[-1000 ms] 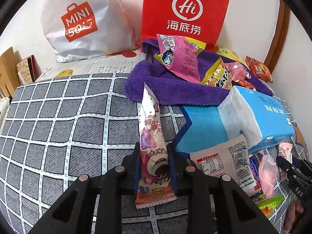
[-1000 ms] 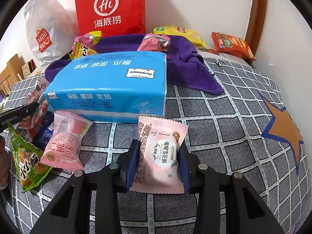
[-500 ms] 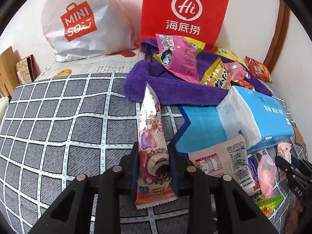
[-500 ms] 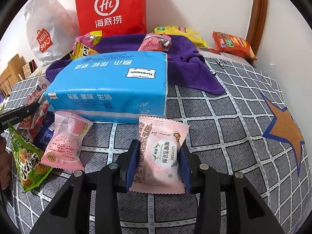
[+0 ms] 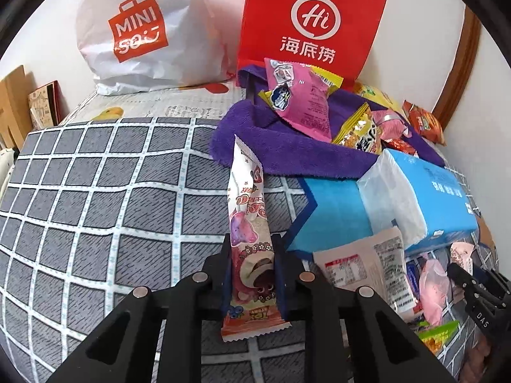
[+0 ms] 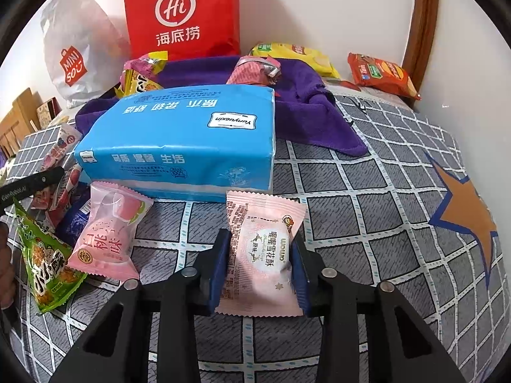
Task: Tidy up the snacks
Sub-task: 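Lift both held snacks and carry them over the purple towel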
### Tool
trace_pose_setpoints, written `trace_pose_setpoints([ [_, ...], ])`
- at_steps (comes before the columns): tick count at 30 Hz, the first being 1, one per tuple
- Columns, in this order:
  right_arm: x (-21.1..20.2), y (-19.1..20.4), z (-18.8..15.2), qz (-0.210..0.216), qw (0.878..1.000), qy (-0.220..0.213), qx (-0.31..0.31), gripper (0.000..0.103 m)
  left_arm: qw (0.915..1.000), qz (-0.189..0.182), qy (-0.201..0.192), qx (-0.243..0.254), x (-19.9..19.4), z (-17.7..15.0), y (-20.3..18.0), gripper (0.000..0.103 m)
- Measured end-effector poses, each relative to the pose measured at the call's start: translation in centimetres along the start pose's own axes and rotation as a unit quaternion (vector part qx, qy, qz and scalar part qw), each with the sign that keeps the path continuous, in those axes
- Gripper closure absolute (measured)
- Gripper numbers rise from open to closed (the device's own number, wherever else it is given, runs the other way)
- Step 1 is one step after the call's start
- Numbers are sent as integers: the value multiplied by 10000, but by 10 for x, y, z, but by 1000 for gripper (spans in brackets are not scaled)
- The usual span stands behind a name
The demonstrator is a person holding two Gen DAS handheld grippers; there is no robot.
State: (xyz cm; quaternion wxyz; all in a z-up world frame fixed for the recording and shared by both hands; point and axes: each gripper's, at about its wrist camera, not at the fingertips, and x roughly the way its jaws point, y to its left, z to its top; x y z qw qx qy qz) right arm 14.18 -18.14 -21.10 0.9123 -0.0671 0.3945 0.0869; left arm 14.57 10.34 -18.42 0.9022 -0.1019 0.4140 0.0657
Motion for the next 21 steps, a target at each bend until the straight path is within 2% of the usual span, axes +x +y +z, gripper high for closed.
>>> trace_pose_setpoints([
  [3, -9, 2, -2, -33, 9999, 4, -136, 70, 9998, -134, 157, -7, -12, -1, 1, 83],
  [8, -33, -6, -2, 84, 9999, -102, 17, 70, 9993, -332, 123, 152, -42, -5, -6, 83],
  [12, -50, -10, 4, 61, 9998, -190, 11, 70, 9973, -602, -36, 412, -64, -7, -21, 83],
  [16, -66, -14, 11, 142, 9994, -293, 80, 70, 9928, -1124, 80, 408, -80, -4, -37, 83],
  [21, -82, -11, 24, 167, 9989, -443, 43, 70, 9897, -1322, -10, 554, -99, 7, -59, 83],
])
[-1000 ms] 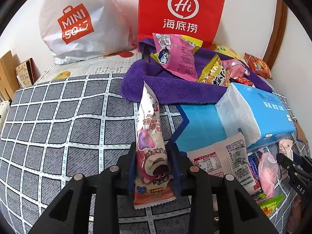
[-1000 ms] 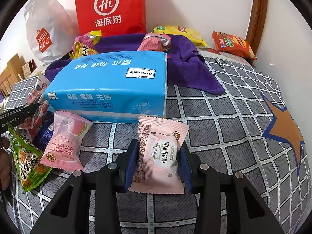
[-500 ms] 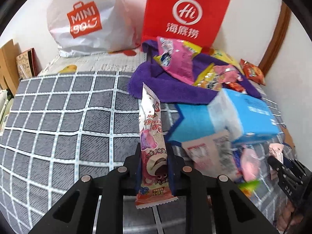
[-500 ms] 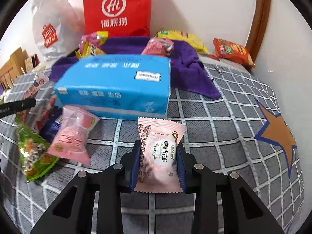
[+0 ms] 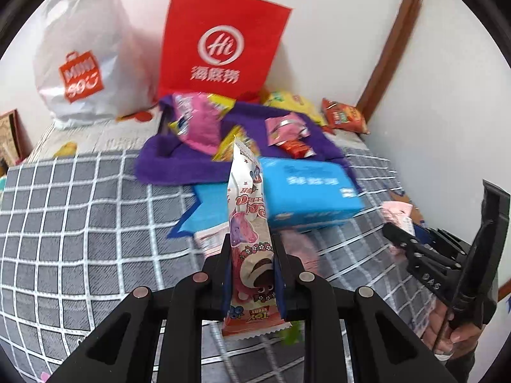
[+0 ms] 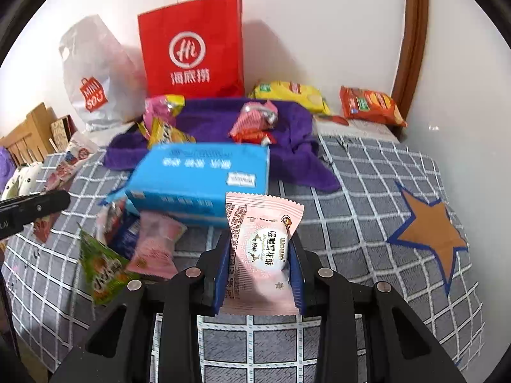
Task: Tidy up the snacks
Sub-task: 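Lift both held snacks and carry them over the purple towel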
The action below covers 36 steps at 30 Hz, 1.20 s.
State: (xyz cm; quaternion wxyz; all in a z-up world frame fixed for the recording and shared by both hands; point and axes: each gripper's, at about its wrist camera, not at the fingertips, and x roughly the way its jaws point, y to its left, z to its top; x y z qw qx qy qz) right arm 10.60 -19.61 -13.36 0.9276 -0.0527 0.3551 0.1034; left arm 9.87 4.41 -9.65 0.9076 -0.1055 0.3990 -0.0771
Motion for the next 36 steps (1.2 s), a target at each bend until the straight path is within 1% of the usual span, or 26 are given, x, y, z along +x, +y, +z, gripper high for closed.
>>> trace_pose_setpoints([
  [3, -5, 4, 15, -1, 9999, -87, -71, 70, 9998, -174, -43, 80, -7, 12, -14, 83],
  [5, -5, 5, 25, -11, 9999, -94, -69, 70, 9997, -207, -52, 120, -7, 21, -21, 83],
  [9, 1, 7, 52, -2, 10000, -75, -44, 70, 9997, -218, -77, 97, -6, 41, -26, 83],
  [13, 8, 11, 79, 37, 9998, -192, -85, 70, 9996, -144, -239, 96, -6, 66, -26, 83],
  [18, 23, 19, 113, 34, 9993, -291, -211, 70, 9992, -22, -387, 35, 1, 102, -17, 83],
  [20, 33, 23, 126, 49, 9993, -261, -253, 70, 9993, 35, -379, 24, 6, 114, -12, 83],
  [23, 46, 26, 143, 25, 9992, -256, -294, 70, 9994, 9, -336, -110, 16, 133, 0, 83],
  [29, 70, 32, 175, 86, 9990, -257, -352, 70, 9995, 148, -263, -103, 39, 162, 14, 83],
  [32, 83, 34, 190, 134, 9990, -278, -319, 70, 9996, 131, -195, -156, 53, 177, 22, 83],
  [36, 99, 36, 205, 230, 9990, -261, -264, 70, 9993, 222, -277, -140, 65, 189, 29, 83],
])
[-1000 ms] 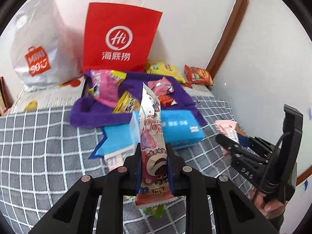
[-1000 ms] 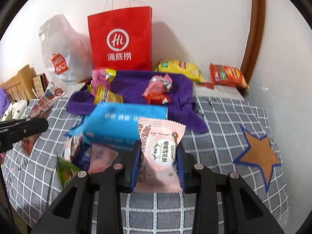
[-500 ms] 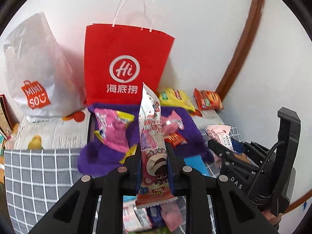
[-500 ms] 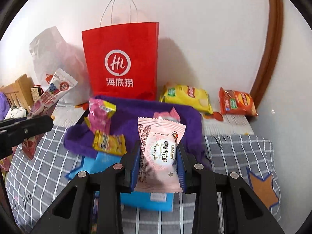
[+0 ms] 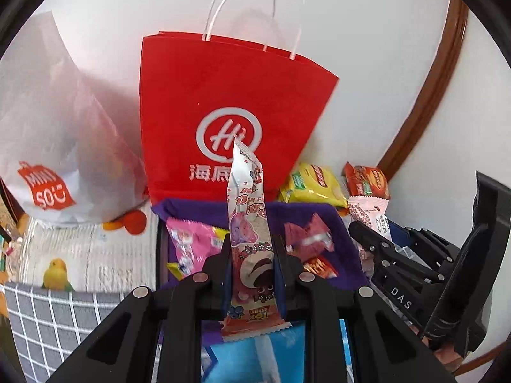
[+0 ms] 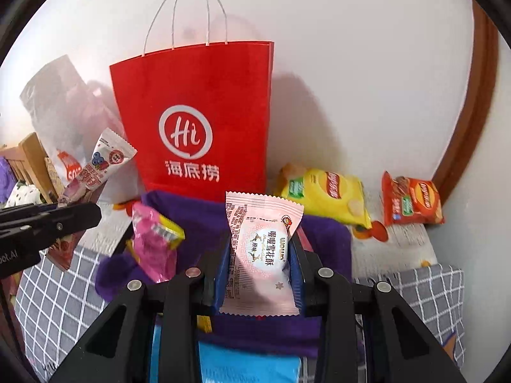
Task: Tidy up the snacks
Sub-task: 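Lift both held snacks and carry them over the purple towel, then lower both snacks onto the purple towel and open both grippers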
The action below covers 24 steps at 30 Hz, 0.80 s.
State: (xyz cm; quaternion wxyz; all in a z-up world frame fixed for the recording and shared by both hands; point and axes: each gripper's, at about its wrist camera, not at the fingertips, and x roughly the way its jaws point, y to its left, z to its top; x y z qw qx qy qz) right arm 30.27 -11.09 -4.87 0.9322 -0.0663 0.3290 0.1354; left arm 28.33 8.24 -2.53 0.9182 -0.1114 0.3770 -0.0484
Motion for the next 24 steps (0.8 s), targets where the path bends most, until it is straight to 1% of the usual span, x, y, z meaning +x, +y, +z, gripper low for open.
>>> trace_pose_setpoints([
  [3, 16, 0, 4, 107, 9999, 44, 62, 70, 9999, 124, -39, 30, 10, 2, 7, 83],
  [5, 25, 0, 3, 177, 9998, 92, 63, 70, 9999, 108, 17, 13, 18, 0, 13, 83],
  [7, 38, -2, -1, 184, 9996, 205, 51, 70, 9997, 103, 220, 1, 32, -2, 20, 83],
  [9, 50, -4, -3, 125, 9992, 386, -10, 70, 9994, 130, 303, -68, 40, -1, 25, 83],
  [11, 53, -7, -6, 129, 9992, 384, -5, 70, 9991, 40, 382, -161, 44, -1, 32, 83],
  [13, 59, -12, -10, 124, 9986, 513, -69, 70, 9984, -87, 508, -230, 50, -2, 37, 83],
  [19, 72, -31, -15, 81, 9972, 737, 43, 70, 9970, -49, 684, -369, 63, -4, 48, 83],
  [24, 77, -39, -17, 51, 9964, 841, 134, 70, 9966, -34, 677, -465, 61, -5, 54, 83],
])
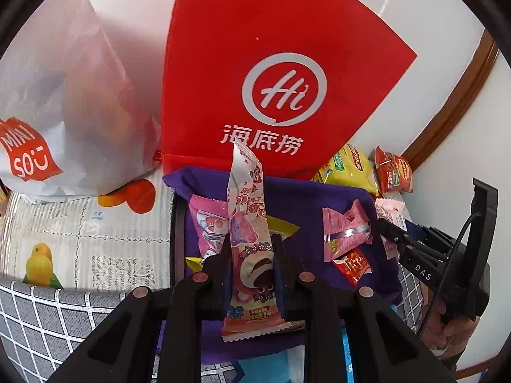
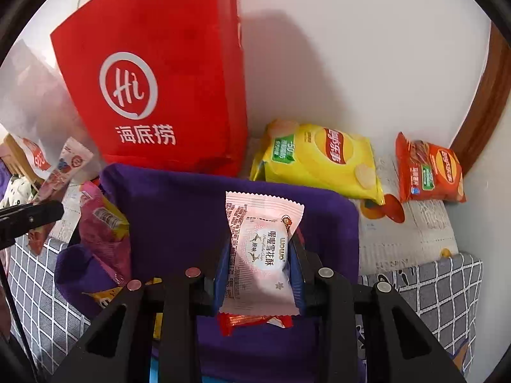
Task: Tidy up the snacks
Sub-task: 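Lower both snacks onto the purple towel and open both grippers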
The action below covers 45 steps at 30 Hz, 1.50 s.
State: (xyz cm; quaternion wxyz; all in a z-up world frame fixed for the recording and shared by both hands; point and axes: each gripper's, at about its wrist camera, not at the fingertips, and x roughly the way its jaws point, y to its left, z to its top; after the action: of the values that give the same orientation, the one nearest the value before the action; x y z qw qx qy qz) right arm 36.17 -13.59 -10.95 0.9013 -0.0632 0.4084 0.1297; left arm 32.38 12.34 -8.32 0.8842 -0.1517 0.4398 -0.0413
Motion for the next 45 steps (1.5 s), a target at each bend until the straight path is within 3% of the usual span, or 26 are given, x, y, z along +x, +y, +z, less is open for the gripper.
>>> trace_pose_setpoints([
  [12, 18, 21, -6, 249, 9986, 400, -257, 69, 9999, 64, 136, -31, 8, -2, -1, 83],
  [21, 29, 23, -10, -69, 9973, 599, -416, 68, 9993, -108, 370, 36, 19, -6, -8, 83],
  [27, 25, 26, -10, -69, 9974, 500, -511, 64, 9986, -104, 503, 151, 25, -9, -15, 83],
  [33, 6, 23, -6, -105, 9988, 169, -436, 50, 9979, -91, 610, 195, 31, -11, -18, 83],
  [45, -25, 12, 2, -243, 9991, -274, -227, 48, 9964, -212, 802, 146, 43, -14, -21, 82],
])
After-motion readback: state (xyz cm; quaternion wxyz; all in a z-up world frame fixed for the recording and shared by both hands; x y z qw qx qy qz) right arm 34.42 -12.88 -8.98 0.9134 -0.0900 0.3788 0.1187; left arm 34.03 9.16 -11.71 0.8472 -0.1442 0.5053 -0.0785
